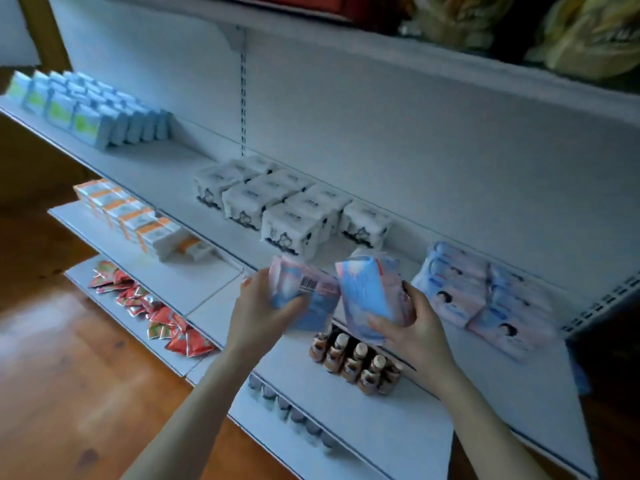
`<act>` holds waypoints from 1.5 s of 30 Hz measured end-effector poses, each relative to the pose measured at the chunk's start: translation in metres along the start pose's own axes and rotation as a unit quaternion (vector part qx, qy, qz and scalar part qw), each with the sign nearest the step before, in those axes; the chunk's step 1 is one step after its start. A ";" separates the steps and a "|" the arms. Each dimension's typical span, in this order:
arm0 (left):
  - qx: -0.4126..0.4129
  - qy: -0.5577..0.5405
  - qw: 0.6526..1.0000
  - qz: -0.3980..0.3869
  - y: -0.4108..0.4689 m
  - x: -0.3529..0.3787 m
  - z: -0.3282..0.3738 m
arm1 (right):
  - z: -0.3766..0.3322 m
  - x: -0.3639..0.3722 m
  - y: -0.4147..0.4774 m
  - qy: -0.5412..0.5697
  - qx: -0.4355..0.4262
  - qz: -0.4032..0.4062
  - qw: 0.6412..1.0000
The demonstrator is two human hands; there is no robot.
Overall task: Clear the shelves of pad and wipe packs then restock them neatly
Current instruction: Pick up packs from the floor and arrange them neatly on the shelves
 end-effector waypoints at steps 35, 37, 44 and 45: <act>-0.121 -0.255 0.874 -0.395 -0.047 0.225 0.118 | 0.011 -0.152 -0.010 0.040 0.019 0.236 0.971; -0.119 -0.274 0.871 -0.391 -0.060 0.229 0.124 | 0.034 -0.161 -0.007 0.110 0.114 0.203 0.966; 0.127 -0.111 0.896 -0.412 -0.108 0.261 0.132 | 0.082 -0.208 -0.018 0.011 0.159 0.179 0.971; 0.131 -0.085 0.894 -0.420 -0.114 0.270 0.123 | 0.089 -0.214 -0.018 -0.016 0.156 0.182 0.971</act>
Point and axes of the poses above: each hand's wrist, its own y-axis towards the middle knuckle, its own x-axis out of the palm, z = x × y, the point moved 8 cm from there along y, towards the middle knuckle, and after that the axes turned 12 degrees about z, right-handed, at the moved point
